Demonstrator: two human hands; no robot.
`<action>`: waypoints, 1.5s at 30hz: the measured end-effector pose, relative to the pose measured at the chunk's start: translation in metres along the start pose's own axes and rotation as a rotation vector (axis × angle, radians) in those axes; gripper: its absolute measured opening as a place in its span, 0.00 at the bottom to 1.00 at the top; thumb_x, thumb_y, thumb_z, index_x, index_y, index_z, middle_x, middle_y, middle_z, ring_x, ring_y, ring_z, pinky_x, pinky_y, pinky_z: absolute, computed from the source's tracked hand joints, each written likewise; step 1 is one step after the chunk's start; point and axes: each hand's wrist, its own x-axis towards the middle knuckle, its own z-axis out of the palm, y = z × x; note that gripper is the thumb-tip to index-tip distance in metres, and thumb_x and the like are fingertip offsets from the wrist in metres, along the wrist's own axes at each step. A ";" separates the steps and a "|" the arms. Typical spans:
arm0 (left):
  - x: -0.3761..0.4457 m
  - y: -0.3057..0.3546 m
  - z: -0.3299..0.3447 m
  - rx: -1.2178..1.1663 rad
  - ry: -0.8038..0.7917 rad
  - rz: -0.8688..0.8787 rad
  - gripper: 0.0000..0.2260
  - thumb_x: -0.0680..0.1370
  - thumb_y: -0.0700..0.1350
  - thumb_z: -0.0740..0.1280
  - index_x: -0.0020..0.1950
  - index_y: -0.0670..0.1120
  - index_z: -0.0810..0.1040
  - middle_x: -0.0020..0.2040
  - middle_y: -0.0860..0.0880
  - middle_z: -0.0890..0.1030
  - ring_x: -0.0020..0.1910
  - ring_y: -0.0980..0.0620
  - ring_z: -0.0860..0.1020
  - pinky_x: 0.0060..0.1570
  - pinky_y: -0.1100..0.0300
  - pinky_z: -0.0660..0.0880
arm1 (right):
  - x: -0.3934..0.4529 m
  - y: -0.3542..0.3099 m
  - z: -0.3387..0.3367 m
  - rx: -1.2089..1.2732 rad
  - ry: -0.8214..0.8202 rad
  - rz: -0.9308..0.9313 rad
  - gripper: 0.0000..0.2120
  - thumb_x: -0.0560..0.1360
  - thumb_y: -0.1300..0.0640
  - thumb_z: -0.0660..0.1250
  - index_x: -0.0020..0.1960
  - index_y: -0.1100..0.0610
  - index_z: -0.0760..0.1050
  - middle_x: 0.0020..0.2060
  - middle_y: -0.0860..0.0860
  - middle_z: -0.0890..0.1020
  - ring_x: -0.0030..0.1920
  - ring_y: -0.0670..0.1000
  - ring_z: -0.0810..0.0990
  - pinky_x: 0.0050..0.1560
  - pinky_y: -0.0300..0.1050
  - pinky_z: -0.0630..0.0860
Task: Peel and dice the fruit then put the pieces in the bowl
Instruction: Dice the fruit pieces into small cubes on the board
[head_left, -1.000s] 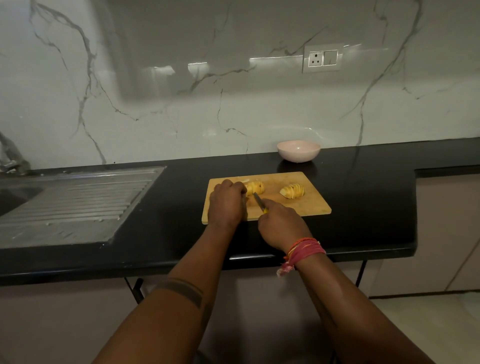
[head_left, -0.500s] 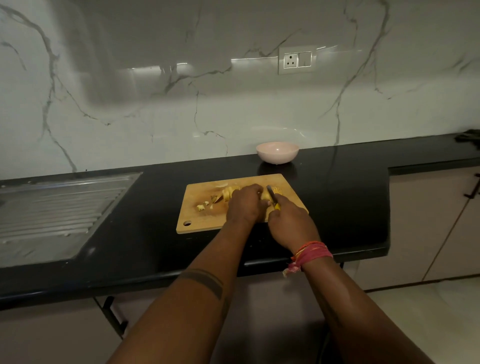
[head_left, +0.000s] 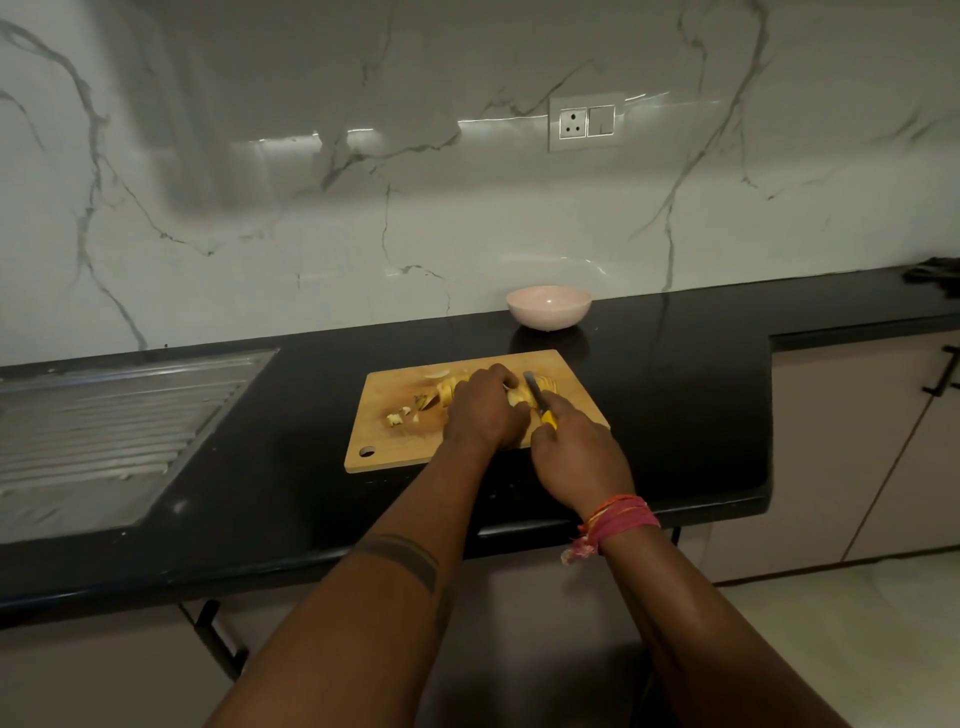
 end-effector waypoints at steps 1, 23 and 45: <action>-0.001 -0.003 -0.002 0.002 0.001 0.016 0.16 0.73 0.51 0.74 0.60 0.54 0.78 0.58 0.50 0.80 0.55 0.48 0.78 0.56 0.47 0.79 | -0.001 -0.001 0.000 -0.020 -0.017 -0.006 0.26 0.82 0.53 0.56 0.79 0.43 0.60 0.42 0.49 0.77 0.40 0.49 0.78 0.39 0.45 0.76; -0.021 -0.038 -0.016 -0.043 0.087 0.065 0.16 0.77 0.53 0.73 0.63 0.48 0.84 0.59 0.49 0.83 0.54 0.50 0.81 0.55 0.51 0.79 | 0.009 -0.012 0.014 -0.195 -0.121 -0.100 0.25 0.80 0.51 0.58 0.76 0.40 0.63 0.39 0.48 0.77 0.40 0.49 0.77 0.39 0.45 0.74; -0.023 -0.039 -0.015 -0.064 0.130 0.071 0.08 0.79 0.46 0.72 0.57 0.50 0.86 0.53 0.52 0.87 0.51 0.52 0.83 0.55 0.59 0.78 | 0.024 -0.022 0.023 -0.319 -0.183 -0.141 0.24 0.80 0.53 0.58 0.76 0.48 0.66 0.42 0.51 0.76 0.43 0.52 0.75 0.41 0.46 0.72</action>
